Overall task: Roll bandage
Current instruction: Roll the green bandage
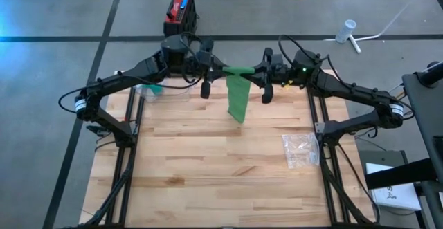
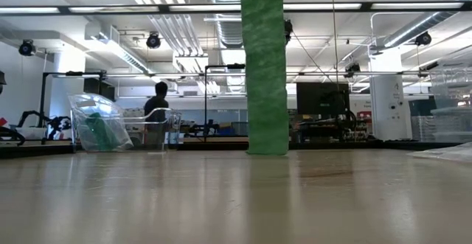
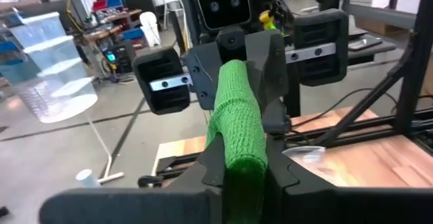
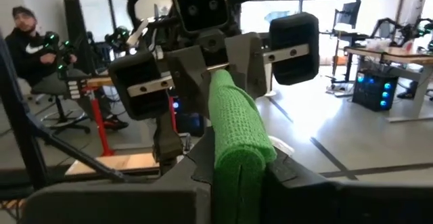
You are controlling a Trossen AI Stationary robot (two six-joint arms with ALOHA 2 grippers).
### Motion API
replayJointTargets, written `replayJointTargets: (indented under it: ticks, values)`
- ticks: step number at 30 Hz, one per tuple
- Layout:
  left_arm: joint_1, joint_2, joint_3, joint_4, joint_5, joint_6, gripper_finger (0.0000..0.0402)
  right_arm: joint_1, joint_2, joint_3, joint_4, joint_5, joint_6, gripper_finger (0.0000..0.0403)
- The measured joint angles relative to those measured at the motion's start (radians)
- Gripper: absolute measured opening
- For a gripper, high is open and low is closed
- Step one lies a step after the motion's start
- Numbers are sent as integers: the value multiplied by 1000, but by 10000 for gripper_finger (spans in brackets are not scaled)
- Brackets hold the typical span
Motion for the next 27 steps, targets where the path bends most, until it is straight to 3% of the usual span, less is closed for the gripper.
replayJointTargets:
  ticks: [12, 16, 21, 27]
  values:
    - [3, -3, 0, -49, -8, -42, 22, 3, -52, 0, 14, -12, -177, 164]
    - [3, 3, 0, -48, -44, -35, 22, 5, -49, 0, 53, -10, -198, 188]
    - [2, 38, 0, -42, -54, -34, 22, 5, 14, 2, 80, 11, -201, 165]
    - [2, 64, 0, -43, -57, -45, 22, 4, 74, 30, -9, 106, -242, 74]
